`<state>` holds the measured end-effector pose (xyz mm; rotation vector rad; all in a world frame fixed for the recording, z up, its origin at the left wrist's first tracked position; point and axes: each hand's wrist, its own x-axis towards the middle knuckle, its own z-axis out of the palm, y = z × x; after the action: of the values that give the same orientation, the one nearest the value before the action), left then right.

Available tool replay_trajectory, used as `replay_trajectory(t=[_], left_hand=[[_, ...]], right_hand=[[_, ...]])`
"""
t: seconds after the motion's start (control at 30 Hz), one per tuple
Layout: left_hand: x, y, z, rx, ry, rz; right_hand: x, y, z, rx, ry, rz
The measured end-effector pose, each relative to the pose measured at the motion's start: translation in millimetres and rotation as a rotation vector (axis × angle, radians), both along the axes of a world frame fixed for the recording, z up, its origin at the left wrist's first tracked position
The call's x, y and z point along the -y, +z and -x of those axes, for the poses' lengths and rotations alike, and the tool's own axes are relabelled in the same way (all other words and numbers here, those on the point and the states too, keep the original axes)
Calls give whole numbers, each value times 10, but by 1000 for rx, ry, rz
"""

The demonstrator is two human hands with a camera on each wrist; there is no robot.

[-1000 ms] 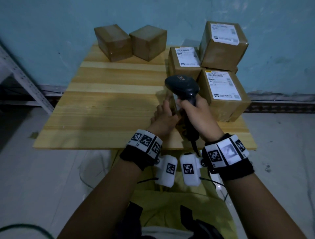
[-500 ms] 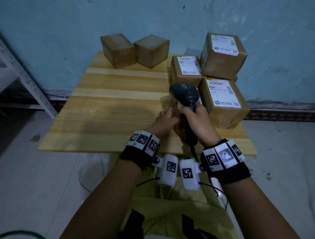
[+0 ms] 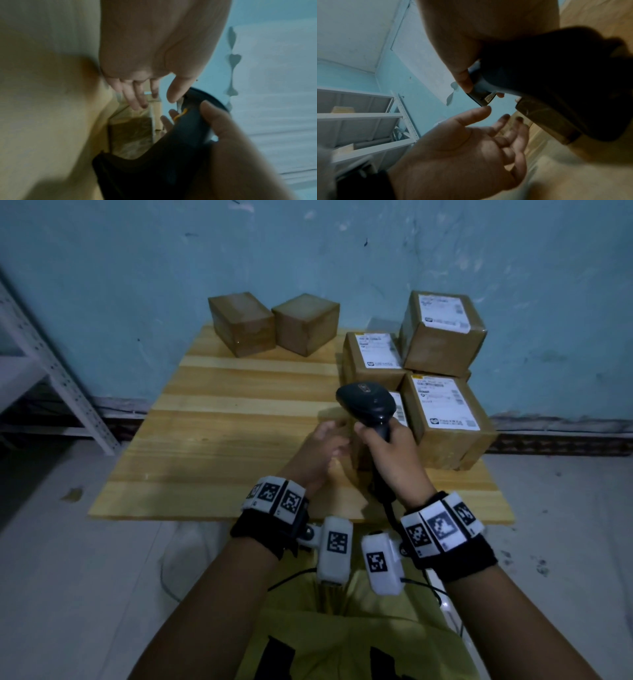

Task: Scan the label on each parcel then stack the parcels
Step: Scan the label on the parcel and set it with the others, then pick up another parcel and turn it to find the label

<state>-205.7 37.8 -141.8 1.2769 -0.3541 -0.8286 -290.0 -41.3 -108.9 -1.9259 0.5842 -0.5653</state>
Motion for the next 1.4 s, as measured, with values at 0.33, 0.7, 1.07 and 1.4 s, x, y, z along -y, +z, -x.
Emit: replay_trajectory(t=[0.33,0.7,1.07,1.4], left_hand=[[-210,355,4,73,-93,174],[-422,449,-273,119,70,121],[-439,411,-390,175,143,1],[-458,349,-773,372,238,-95]], right_hand=[[-195,64,-281,52,92,136],[-342,-38,-418,-9,216,-42],[-385,-91,-666,-62,229,-193],[-369,-143,-1058,56,143,-261]])
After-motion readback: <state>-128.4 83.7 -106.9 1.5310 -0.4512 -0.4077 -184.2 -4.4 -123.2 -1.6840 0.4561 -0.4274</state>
